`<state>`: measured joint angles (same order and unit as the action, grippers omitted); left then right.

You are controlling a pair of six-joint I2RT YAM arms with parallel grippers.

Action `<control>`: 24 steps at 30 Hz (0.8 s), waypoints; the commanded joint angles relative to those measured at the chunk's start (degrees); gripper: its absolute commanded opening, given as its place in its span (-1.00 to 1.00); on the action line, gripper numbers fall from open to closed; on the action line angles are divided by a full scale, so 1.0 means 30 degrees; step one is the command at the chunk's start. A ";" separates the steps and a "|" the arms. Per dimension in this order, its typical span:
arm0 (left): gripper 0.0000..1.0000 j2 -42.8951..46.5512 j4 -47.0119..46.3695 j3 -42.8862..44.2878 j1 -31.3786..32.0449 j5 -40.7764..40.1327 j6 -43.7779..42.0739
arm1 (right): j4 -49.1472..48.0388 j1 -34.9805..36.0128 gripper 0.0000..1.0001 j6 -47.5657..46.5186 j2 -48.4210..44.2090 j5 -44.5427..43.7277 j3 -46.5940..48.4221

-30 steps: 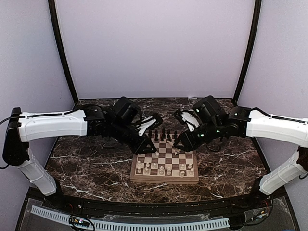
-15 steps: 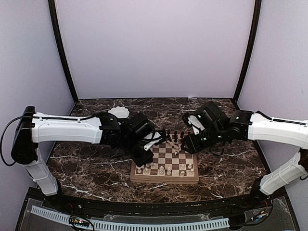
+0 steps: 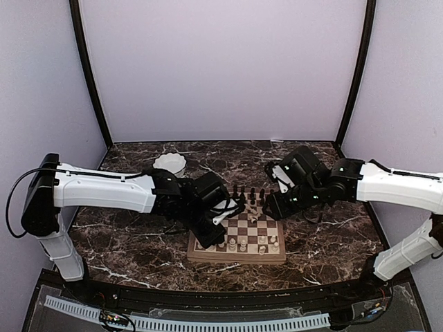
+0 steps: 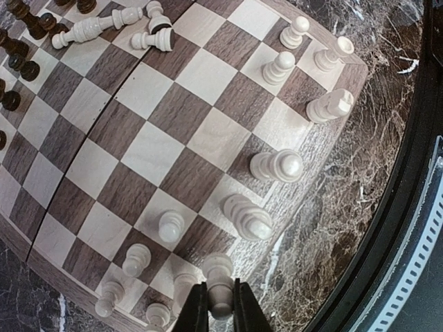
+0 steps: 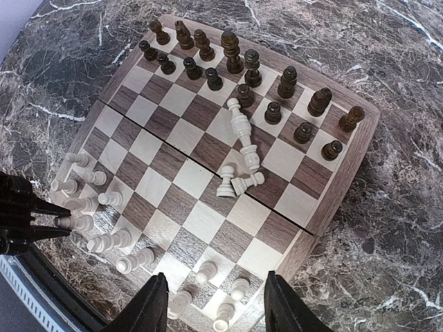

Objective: Set up the chess pieces on the board
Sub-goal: Place the knight at c1.

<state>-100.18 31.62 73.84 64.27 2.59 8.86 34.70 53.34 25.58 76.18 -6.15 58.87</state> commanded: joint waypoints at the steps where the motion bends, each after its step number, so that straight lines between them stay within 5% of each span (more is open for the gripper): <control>1: -0.94 -0.0015 0.0228 0.0205 0.0193 0.0120 0.0271 | -0.0162 -0.0056 -0.03 0.0058 0.0145 -0.0186 -0.0013; 24: -0.82 -0.1055 0.0045 0.0366 0.0227 -0.0398 0.0638 | -0.0076 -0.0056 -0.02 -0.0017 0.0605 -0.0011 0.0080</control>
<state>-103.28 31.40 73.84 64.79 2.50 9.96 34.76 53.34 25.58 77.41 -6.04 58.87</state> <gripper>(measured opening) 0.119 0.493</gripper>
